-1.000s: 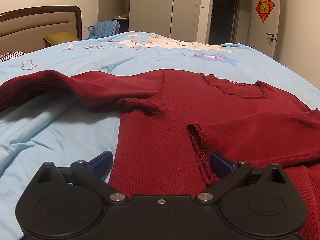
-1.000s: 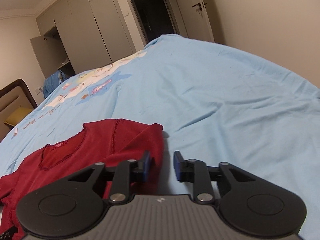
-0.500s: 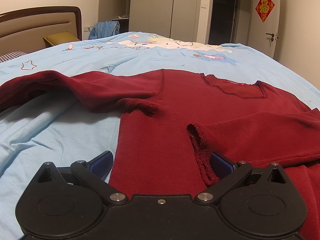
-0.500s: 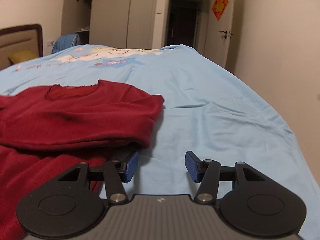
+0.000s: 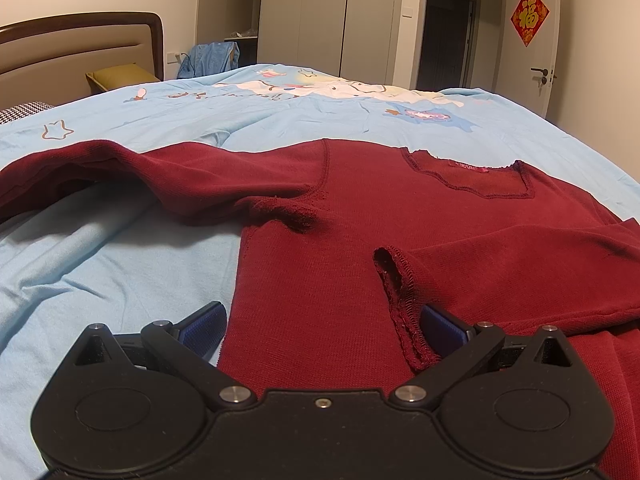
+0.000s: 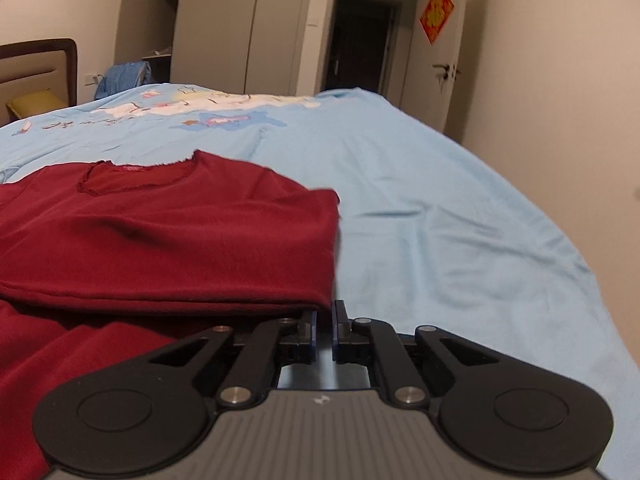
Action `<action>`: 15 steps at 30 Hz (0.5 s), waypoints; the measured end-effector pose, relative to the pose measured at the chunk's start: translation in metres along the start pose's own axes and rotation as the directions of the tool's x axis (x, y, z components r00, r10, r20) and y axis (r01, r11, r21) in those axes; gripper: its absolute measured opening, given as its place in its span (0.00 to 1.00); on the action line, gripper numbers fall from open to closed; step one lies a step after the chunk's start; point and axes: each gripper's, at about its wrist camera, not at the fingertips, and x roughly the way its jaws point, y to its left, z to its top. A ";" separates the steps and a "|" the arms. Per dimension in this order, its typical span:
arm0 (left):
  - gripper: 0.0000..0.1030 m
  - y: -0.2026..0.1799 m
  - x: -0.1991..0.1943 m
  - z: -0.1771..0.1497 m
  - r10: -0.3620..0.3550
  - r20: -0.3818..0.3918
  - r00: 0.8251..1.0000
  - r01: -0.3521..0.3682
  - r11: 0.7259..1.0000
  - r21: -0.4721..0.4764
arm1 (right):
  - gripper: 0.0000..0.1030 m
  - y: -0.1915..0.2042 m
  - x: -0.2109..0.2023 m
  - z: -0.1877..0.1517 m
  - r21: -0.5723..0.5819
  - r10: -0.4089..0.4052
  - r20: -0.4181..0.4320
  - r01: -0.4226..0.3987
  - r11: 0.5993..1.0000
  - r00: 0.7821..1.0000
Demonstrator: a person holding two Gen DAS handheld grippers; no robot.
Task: Fold small clothes
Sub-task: 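Move the left tool to the other sleeve cuff and grasp it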
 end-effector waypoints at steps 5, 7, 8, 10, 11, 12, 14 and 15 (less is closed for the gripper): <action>1.00 0.000 0.000 0.000 0.000 0.000 1.000 0.000 1.000 0.000 | 0.08 0.000 0.004 0.001 0.013 0.009 -0.010 -0.008 1.000 1.000; 1.00 0.000 0.000 0.000 0.000 0.000 1.000 0.000 1.000 0.000 | 0.10 -0.002 0.002 0.001 0.031 0.019 -0.016 -0.019 0.999 1.000; 1.00 0.000 0.000 0.000 0.000 0.000 1.000 0.000 1.000 -0.001 | 0.10 -0.002 0.000 0.000 0.029 0.022 -0.019 -0.021 0.999 1.000; 1.00 0.000 0.000 0.000 -0.001 0.001 1.000 0.001 1.000 -0.002 | 0.28 0.000 -0.008 -0.002 0.023 0.030 -0.020 -0.029 0.999 0.999; 1.00 0.001 0.000 0.000 -0.002 0.001 1.000 0.002 1.000 -0.002 | 0.37 0.001 -0.012 -0.003 0.018 0.034 -0.018 -0.034 0.999 0.999; 1.00 0.001 0.000 0.000 -0.002 0.002 1.000 0.002 1.000 -0.003 | 0.52 0.003 -0.018 -0.004 0.012 0.038 -0.014 -0.038 0.999 0.999; 1.00 0.001 -0.001 0.000 -0.003 0.002 1.000 0.003 1.000 -0.004 | 0.59 0.007 -0.030 -0.006 0.003 0.048 -0.007 -0.048 0.999 0.999; 1.00 0.001 0.000 0.000 -0.006 0.004 1.000 0.006 1.000 -0.006 | 0.64 0.010 -0.036 -0.007 -0.002 0.049 -0.004 -0.049 0.999 0.999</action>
